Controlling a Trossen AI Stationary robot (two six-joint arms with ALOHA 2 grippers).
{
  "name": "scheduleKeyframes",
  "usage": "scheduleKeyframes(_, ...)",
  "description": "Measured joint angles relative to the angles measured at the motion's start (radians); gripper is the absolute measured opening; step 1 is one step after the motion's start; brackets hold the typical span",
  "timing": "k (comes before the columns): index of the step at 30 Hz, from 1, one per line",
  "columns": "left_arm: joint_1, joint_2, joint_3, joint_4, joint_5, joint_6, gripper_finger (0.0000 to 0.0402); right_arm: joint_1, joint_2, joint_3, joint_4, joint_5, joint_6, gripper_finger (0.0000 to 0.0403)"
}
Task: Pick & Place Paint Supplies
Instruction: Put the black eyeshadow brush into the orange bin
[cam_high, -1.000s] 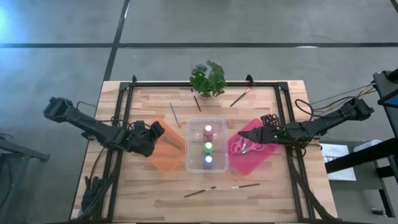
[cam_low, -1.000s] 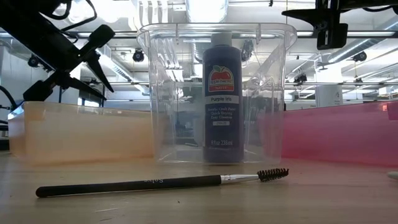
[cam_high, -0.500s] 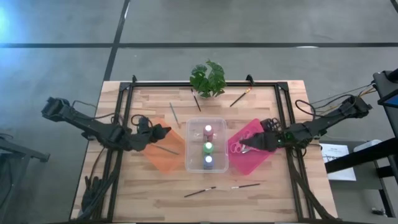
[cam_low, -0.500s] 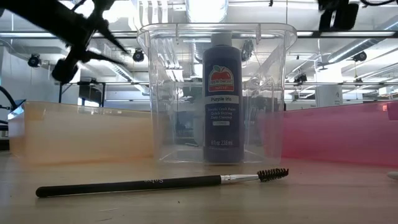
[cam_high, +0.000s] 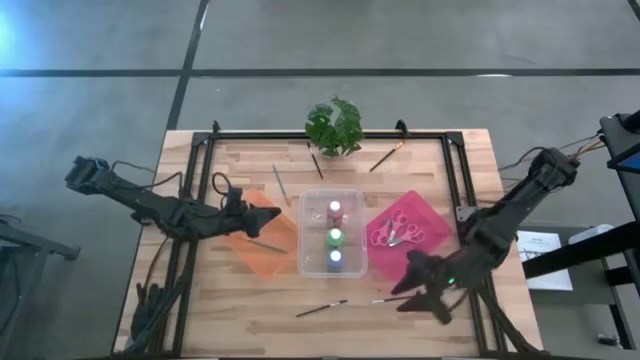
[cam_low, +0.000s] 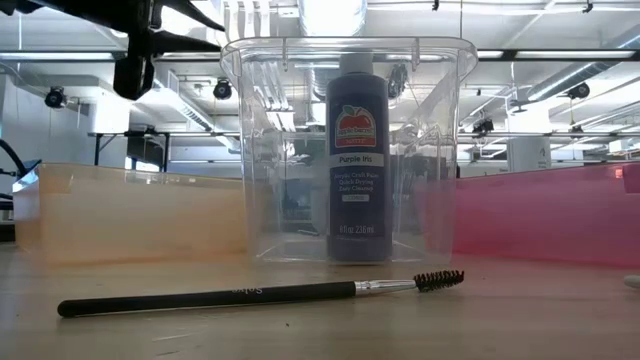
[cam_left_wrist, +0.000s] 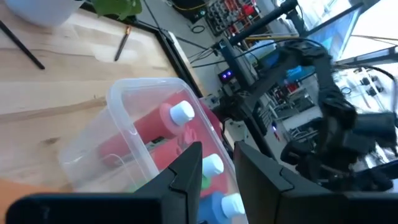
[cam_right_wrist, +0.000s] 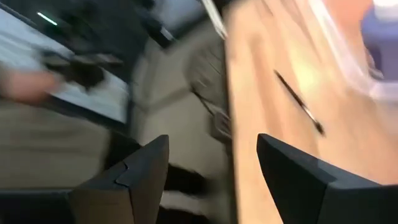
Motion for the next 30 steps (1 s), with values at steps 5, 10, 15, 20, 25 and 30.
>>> scheduleKeyframes(5,-0.001,0.001,0.000,-0.001,0.005,0.003,0.0103,0.010,0.215,0.207,-0.251,-0.022,-0.030,0.0238)
scheduleKeyframes(10,-0.001,0.001,0.000,-0.005,0.005,0.011,0.0103,0.010,0.450,0.402,-0.588,-0.030,-0.100,0.0238)
scheduleKeyframes(15,-0.001,0.001,0.000,-0.043,0.005,0.014,0.0103,0.010,0.649,0.530,-0.667,-0.038,-0.238,0.0238)
scheduleKeyframes(20,-0.001,0.001,0.000,-0.058,0.030,0.012,0.0103,0.008,0.780,0.593,-0.669,-0.041,-0.293,0.0235)
scheduleKeyframes(25,-0.001,0.001,0.000,-0.058,0.046,0.019,0.0103,-0.007,0.826,0.571,-0.632,-0.027,-0.251,0.0204)
scheduleKeyframes(30,-0.001,0.001,-0.001,-0.061,0.058,0.022,0.0103,-0.019,0.818,0.510,-0.587,0.004,-0.184,0.0160)
